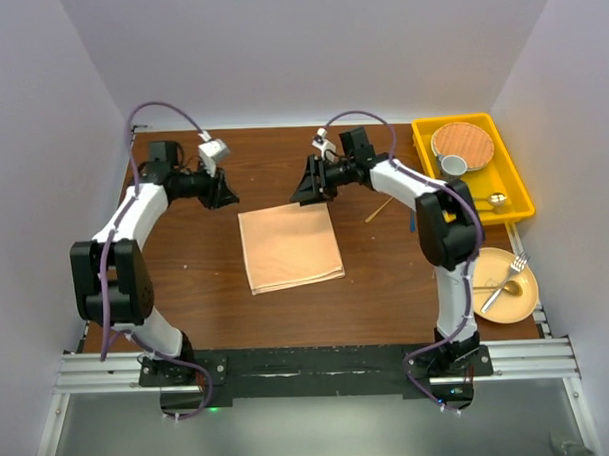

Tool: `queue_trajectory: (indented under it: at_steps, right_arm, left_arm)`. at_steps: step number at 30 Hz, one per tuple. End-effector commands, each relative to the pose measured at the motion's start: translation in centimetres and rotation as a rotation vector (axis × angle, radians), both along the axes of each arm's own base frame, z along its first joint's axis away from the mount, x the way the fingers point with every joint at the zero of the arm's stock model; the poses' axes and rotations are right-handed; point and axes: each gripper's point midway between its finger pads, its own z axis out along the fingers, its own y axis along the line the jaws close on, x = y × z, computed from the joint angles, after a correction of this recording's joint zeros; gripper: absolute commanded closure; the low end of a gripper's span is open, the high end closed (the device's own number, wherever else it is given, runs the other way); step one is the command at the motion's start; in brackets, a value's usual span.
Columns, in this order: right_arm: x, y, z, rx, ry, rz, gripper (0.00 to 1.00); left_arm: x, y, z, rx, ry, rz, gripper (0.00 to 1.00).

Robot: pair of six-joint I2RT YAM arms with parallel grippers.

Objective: Fold the napkin into a case and place the utensils inside
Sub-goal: Smooth out the square-folded napkin at the center of the board, then rotate the square-folded napkin at the center of the board.

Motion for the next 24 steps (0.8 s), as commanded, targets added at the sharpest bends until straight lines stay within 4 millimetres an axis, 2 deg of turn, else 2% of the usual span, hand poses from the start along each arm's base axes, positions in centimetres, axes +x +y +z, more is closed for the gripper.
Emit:
queue_trajectory:
  at_steps: [1, 2, 5, 8, 13, 17, 21, 23, 24]
  right_arm:
    - [-5.7, -3.3, 0.7, -0.165, -0.018, 0.072, 0.64]
    - [-6.3, -4.0, 0.1, -0.201, -0.021, 0.077, 0.68]
    - [-9.2, -5.6, -1.3, -0.269, 0.009, 0.105, 0.77]
    - [-11.1, -6.6, -2.6, -0.328, 0.016, 0.151, 0.81]
    - [-13.2, -7.9, -6.3, -0.422, 0.049, 0.189, 0.82]
    - [-13.1, -9.0, -9.2, -0.505, 0.067, 0.21, 0.82]
    - [-11.8, -9.5, -10.4, -0.561, 0.038, 0.244, 0.82]
    - [-10.4, -9.3, -10.2, -0.579, -0.018, 0.273, 0.82]
    - [-10.5, -9.6, -10.8, -0.598, -0.003, 0.297, 0.83]
  left_arm:
    - [-2.7, -2.6, -4.3, 0.276, -0.103, -0.241, 0.73]
    - [-3.0, -3.9, -4.9, 0.315, -0.113, -0.271, 0.74]
    - [-2.3, -4.6, -6.6, 0.376, -0.124, -0.255, 0.79]
    - [-2.6, -4.1, -8.5, 0.441, -0.09, -0.254, 0.8]
    - [-5.3, -3.3, -10.8, 0.523, -0.055, -0.291, 0.81]
    - [-8.3, -3.3, -12.2, 0.566, -0.022, -0.349, 0.82]
    - [-12.0, -3.8, -13.2, 0.573, 0.025, -0.424, 0.82]
    - [-13.4, -4.6, -13.5, 0.58, 0.026, -0.466, 0.83]
    - [-14.3, -4.7, -13.6, 0.584, 0.035, -0.479, 0.83]
